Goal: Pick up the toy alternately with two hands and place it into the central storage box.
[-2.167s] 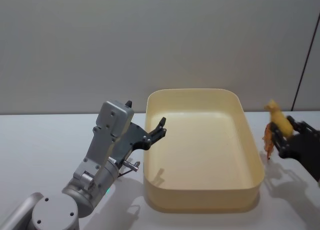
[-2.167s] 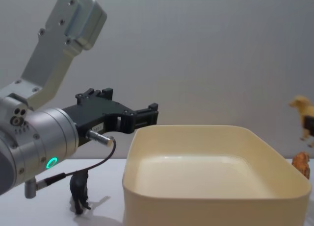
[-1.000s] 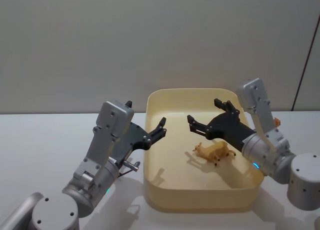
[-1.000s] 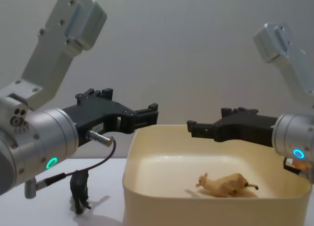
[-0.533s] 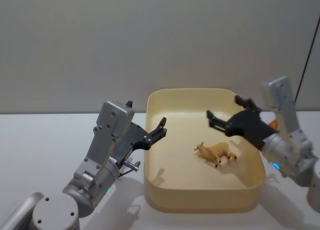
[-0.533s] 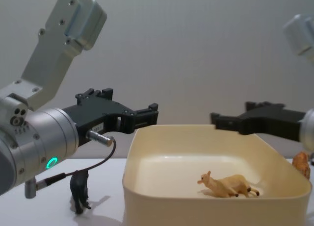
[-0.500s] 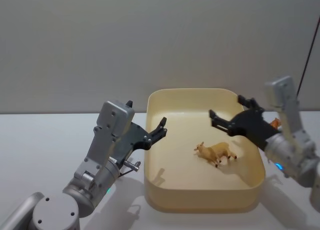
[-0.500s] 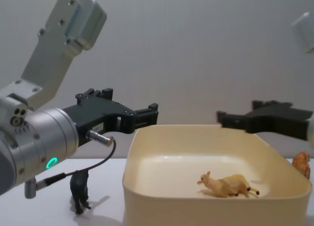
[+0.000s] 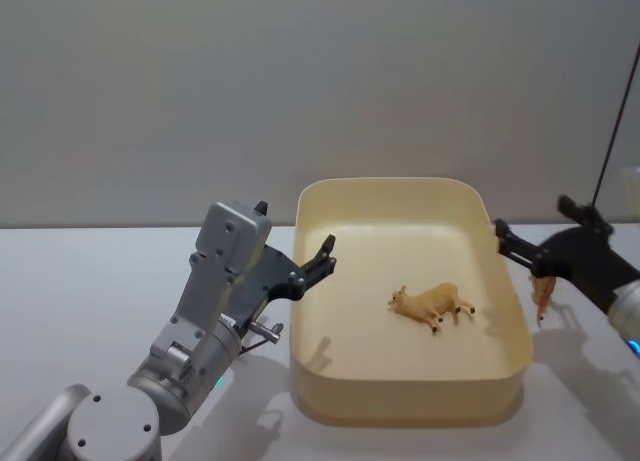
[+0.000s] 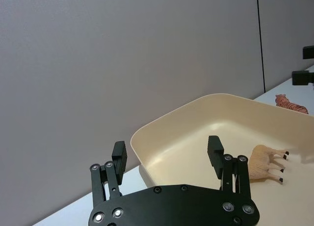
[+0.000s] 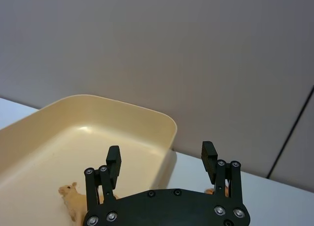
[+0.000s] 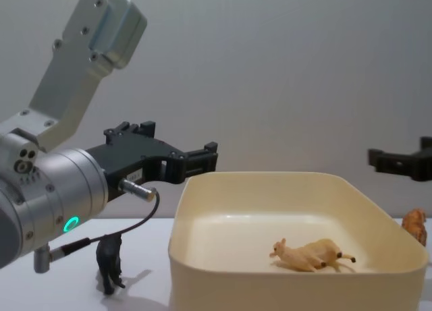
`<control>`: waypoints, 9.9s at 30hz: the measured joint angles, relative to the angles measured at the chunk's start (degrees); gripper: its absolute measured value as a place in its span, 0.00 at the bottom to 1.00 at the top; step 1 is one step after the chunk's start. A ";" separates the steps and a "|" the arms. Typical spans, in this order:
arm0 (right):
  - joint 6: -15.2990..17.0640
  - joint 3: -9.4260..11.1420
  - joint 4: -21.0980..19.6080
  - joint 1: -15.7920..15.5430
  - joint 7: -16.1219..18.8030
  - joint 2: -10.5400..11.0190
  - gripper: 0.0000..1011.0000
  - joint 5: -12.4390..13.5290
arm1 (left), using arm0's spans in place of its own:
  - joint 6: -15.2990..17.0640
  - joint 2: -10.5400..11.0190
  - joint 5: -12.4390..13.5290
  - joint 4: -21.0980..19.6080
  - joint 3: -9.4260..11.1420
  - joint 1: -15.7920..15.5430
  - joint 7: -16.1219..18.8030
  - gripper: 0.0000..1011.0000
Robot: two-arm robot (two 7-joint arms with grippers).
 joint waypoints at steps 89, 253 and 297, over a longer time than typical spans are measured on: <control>-4.50 -2.24 23.79 9.34 -9.17 -4.62 0.28 -6.21 | 0.00 0.00 0.00 0.00 0.00 0.00 0.00 0.99; 0.26 0.64 7.85 9.55 3.29 -2.33 0.99 5.51 | 28.55 -4.98 -9.57 4.65 -4.15 -2.43 12.86 0.99; 0.27 0.64 7.86 9.55 3.29 -2.34 0.99 5.51 | 27.76 -5.91 -8.93 6.74 -4.33 -3.56 12.26 0.26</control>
